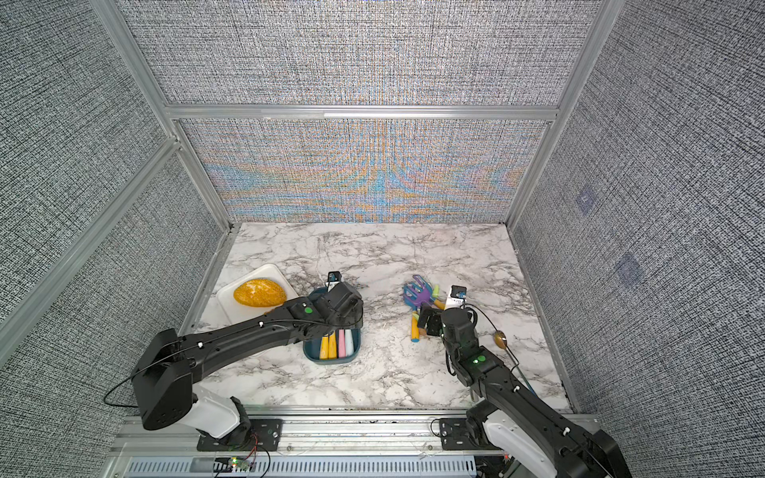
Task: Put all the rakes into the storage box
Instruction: Place the rake in the storage box, then adjust the rake at the center of the board.
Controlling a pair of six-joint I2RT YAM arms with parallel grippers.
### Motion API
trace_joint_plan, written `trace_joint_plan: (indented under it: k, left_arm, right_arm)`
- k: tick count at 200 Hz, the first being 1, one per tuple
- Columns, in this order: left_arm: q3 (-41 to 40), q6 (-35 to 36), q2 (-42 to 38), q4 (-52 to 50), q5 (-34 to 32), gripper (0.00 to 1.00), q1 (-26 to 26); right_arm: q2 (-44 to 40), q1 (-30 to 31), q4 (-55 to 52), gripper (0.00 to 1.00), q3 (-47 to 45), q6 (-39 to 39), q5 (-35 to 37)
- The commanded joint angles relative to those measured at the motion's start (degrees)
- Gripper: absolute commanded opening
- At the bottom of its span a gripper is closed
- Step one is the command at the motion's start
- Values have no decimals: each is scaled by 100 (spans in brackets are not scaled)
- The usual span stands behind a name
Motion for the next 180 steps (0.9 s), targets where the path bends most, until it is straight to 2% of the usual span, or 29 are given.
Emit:
trace_joint_plan:
  k: [1, 17, 51, 80, 117, 180]
  left_arm:
    - [29, 859, -292, -261, -393, 99, 139]
    - [-58, 1176, -541, -294, -512, 99, 320]
    - [-669, 1499, -1106, 125, -838, 99, 624]
    - [-1267, 1578, -1490, 610, -869, 99, 828]
    - [-1696, 1590, -1816, 955, -863, 99, 927]
    - [-1677, 1581, -1657, 984, -677, 99, 940]
  right_arm:
    - [195, -11, -197, 98, 283, -133, -136]
    - [524, -80, -619, 96, 602, -120, -250]
    - [1060, -285, -1593, 80, 1061, 43, -857]
    - [1314, -451, -2291, 68, 1232, 303, -1042]
    - [1500, -718, -2453, 64, 1054, 625, -1077]
    - [2032, -1167, -2249, 63, 908, 665, -1254]
